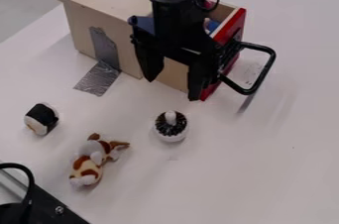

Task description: Put the sushi on top of the drawer

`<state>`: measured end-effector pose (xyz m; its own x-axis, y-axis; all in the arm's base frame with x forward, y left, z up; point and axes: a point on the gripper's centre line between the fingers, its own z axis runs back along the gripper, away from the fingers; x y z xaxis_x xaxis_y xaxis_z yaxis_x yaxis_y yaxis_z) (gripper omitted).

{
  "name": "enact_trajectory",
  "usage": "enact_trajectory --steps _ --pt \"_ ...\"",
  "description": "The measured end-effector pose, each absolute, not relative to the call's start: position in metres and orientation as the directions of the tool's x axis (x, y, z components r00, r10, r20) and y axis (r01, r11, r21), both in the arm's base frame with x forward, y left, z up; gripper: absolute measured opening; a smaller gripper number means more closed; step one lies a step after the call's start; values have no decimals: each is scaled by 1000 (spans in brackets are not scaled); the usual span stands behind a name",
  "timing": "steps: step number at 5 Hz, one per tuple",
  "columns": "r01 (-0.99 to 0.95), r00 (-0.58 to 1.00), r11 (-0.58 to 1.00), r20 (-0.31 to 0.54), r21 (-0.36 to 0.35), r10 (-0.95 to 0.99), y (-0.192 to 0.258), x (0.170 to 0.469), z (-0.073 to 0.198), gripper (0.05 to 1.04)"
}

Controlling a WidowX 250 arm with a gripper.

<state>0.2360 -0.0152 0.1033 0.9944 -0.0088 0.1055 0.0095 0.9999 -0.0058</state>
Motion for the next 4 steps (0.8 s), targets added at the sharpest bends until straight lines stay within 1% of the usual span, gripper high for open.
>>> enact_trajectory --steps 1,2,3,4 --pt "8 996 1000 84 -5 -7 -15 233 98 998" --pt "-33 995 999 92 -10 34 23 202 89 998" --pt "-65 994 998 91 23 63 62 178 87 998" --pt "-47 996 997 76 56 42 98 161 80 998"
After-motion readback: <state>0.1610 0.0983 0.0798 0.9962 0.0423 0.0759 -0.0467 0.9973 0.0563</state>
